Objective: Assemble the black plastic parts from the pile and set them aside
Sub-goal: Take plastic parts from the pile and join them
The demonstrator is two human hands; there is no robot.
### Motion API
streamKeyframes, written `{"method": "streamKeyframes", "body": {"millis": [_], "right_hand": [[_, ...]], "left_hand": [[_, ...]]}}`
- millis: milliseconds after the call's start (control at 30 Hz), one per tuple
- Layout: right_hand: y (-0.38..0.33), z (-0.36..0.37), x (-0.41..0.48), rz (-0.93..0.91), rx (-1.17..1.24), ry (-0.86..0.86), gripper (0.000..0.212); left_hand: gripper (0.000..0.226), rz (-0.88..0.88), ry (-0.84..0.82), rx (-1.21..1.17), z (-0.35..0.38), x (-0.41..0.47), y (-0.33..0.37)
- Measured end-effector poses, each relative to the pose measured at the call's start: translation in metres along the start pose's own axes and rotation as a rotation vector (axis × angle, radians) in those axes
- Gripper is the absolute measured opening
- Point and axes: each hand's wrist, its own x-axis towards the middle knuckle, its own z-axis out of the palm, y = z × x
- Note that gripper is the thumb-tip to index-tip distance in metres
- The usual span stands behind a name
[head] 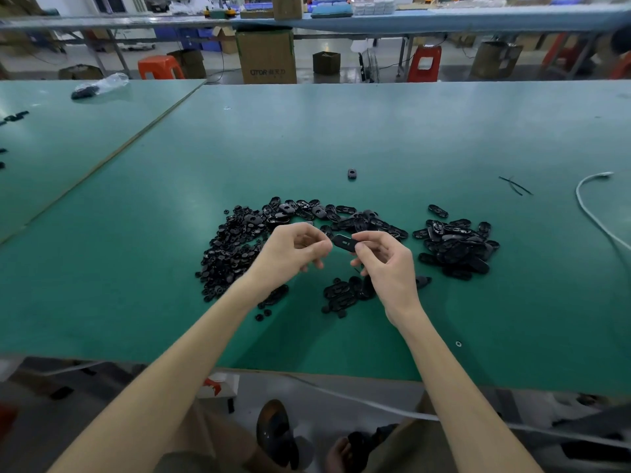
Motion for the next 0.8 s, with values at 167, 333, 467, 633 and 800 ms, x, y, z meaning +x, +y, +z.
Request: {"method": "streamKeyframes", "body": {"millis": [167, 333, 467, 633, 800], "right_hand": [[0.0, 0.001, 0.0, 0.0, -0.012, 0.004, 0.017], [0.001, 0.001, 0.001, -0.001, -0.02, 0.018, 0.015], [0.001, 0.001, 0.001, 0.0, -0.033, 0.016, 0.015], [0.001, 0.0, 0.0, 0.001, -0.035, 0.022, 0.016], [0.0, 0.001, 0.0, 0.002, -0.034, 0.022, 0.018]], "left_hand": [[0.017, -0.069, 0.197, -0.2, 0.033, 0.002, -0.013], [0.011, -0.076, 0.301, -0.336, 0.045, 0.003, -0.019], [0.007, -0.05, 0.295, -0.361, 0.046, 0.0, -0.023], [0.01, -0.014, 0.279, -0.367, 0.047, -0.004, -0.023], [0.011, -0.001, 0.292, -0.364, 0.048, -0.004, -0.024]]}}
